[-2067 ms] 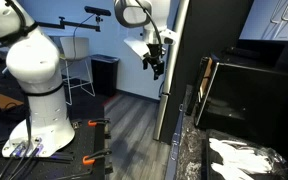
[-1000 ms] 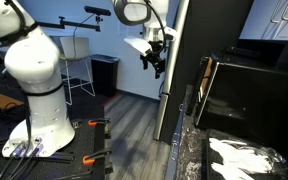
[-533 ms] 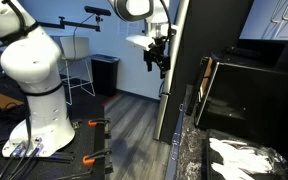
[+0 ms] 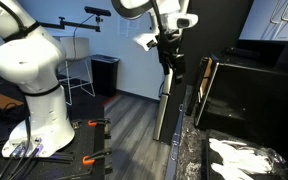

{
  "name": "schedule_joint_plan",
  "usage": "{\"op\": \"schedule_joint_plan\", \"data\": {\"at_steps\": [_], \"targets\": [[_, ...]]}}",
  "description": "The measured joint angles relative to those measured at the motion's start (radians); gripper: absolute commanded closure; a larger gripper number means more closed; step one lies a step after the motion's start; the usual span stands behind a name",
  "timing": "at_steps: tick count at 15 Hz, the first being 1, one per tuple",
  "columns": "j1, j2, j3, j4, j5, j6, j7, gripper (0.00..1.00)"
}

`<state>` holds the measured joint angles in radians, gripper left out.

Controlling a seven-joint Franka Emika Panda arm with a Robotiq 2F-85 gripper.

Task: Remove a knife from the black rack and put it on the counter

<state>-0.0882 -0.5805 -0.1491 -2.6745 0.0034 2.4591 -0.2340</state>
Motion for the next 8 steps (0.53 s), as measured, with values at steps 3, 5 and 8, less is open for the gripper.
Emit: {"op": "schedule_joint_plan", "data": {"at_steps": [3,5,8], "targets": [[-0.065,-0.007,-0.056,-0.004,0.0,0.034,0.002,0.0],[-0.096,-0.007,-0.103,-0.004,0.0,0.053,-0.004,0.0],[-0.111,-0.007,-0.179,0.005,0.0,0.055,-0.067,0.0]]}}
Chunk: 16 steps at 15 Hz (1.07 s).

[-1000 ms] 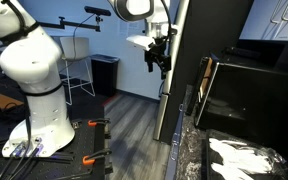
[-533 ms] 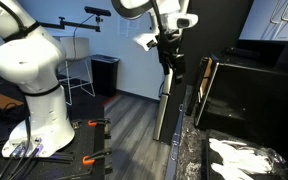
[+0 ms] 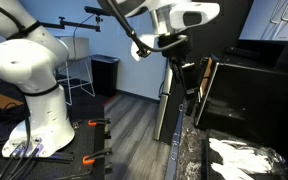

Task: Remove a knife from the black rack and put it on the counter

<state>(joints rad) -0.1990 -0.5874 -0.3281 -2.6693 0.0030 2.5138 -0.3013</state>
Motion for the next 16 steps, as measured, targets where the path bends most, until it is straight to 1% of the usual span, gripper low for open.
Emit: {"op": "schedule_joint_plan", "data": {"at_steps": [2,10,13,16], "targets": [[0.0,0.0,-0.026,0.004,0.0,0.0,-0.031,0.0],[0.002,0.001,-0.025,0.005,0.004,0.0,-0.03,0.0],[0.002,0.023,-0.025,0.032,0.02,0.002,0.021,0.0],[0.002,0.094,-0.023,0.097,0.052,0.005,0.105,0.0]]}}
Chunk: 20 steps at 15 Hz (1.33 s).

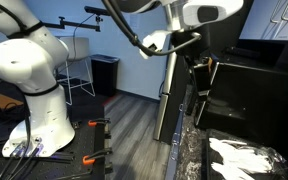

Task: Remove a knife from the black rack and put it on the counter

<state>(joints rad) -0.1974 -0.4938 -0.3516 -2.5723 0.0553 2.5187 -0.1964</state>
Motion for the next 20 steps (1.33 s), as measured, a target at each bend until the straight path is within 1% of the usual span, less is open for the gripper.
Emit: {"op": "schedule_joint_plan", "data": {"at_steps": [5,8,11,14,20], "targets": [[-0.017,0.179,-0.003,0.164,0.04,-0.018,0.114,0.0],[-0.032,0.281,-0.016,0.258,0.082,-0.06,0.126,0.0],[-0.047,0.359,-0.027,0.328,0.138,-0.117,0.123,0.0],[-0.05,0.401,-0.029,0.359,0.18,-0.137,0.087,0.0],[-0.057,0.414,-0.025,0.363,0.182,-0.14,0.089,0.0]]}}
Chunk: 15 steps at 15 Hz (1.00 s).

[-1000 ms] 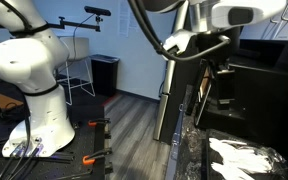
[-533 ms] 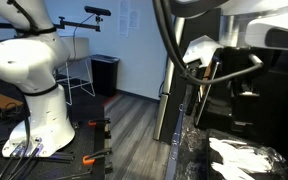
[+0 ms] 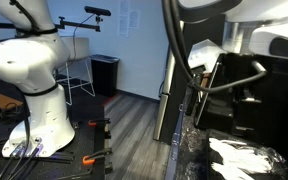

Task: Remove a knife from the black rack and put it on the counter

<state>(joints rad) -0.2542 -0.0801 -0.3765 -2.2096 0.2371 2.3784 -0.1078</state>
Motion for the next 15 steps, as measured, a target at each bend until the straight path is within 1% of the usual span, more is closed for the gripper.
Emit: {"op": "schedule_joint_plan", "data": {"at_steps": [2,7,12,15], "targets": [[-0.006,0.026,0.0,0.0,0.008,0.0,0.0,0.0],[-0.026,0.122,0.001,0.002,0.07,0.014,-0.001,0.0],[-0.047,0.213,0.006,0.008,0.079,0.134,-0.001,0.0],[-0.069,0.272,0.022,0.04,0.081,0.158,-0.001,0.0]]}}
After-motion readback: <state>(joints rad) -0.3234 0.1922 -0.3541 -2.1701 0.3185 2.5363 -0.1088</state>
